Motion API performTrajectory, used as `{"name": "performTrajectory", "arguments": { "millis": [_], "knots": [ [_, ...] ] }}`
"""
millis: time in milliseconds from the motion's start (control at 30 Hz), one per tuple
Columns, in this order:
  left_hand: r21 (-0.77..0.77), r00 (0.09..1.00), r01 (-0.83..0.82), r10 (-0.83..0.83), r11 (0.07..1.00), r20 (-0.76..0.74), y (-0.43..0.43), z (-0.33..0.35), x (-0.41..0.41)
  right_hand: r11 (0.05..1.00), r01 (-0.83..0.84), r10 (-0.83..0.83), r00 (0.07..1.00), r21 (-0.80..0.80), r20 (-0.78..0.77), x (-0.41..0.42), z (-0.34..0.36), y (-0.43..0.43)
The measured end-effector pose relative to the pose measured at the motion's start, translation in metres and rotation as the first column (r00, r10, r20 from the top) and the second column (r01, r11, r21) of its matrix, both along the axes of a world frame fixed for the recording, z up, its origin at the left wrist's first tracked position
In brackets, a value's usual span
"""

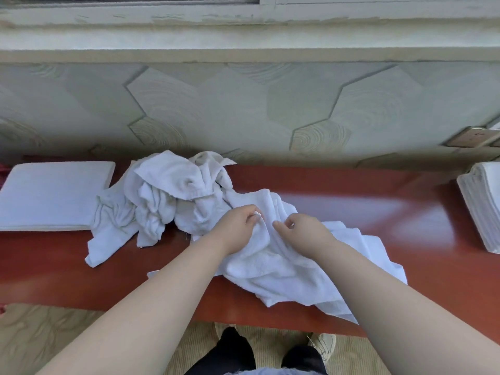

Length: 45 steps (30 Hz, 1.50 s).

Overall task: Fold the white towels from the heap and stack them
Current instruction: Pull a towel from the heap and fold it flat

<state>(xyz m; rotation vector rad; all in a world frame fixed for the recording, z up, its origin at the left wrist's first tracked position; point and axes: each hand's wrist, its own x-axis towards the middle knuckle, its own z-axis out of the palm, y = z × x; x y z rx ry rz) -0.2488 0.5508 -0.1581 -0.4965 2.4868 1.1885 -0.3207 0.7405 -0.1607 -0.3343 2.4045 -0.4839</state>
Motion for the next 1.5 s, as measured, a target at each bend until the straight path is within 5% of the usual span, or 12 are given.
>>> {"name": "performTrajectory", "arguments": {
  "millis": [233, 400, 567, 733, 1000, 1500],
  "knots": [
    [0.089, 0.979, -0.184, 0.191, 0.979, -0.076, -0.006, 0.021, 0.005, 0.946, 0.317, -0.301, 0.937, -0.067, 0.176, -0.029, -0.021, -0.04],
    [0.115, 0.976, -0.194, 0.204, 0.974, -0.079, -0.007, 0.027, 0.009, 0.962, 0.268, -0.26, 0.957, -0.045, 0.129, -0.034, -0.023, -0.048],
    [0.197, 0.96, -0.211, 0.241, 0.957, -0.142, -0.01, 0.034, 0.01, 0.862, 0.193, -0.252, 0.965, -0.468, -0.067, -0.021, -0.002, -0.058],
    [0.175, 0.916, -0.155, 0.208, 0.972, -0.344, -0.018, 0.068, 0.008, 0.687, 0.057, -0.118, 0.992, -0.725, -0.034, 0.01, 0.067, -0.043],
    [0.434, 0.884, -0.089, 0.271, 0.897, -0.38, -0.002, 0.124, 0.004, 0.638, 0.0, -0.094, 0.993, -0.77, -0.078, 0.013, 0.111, -0.016],
    [0.391, 0.815, -0.078, 0.285, 0.917, -0.505, 0.022, 0.171, -0.006, 0.574, 0.003, -0.189, 0.973, -0.819, -0.129, 0.01, 0.167, 0.012]
  ]
}}
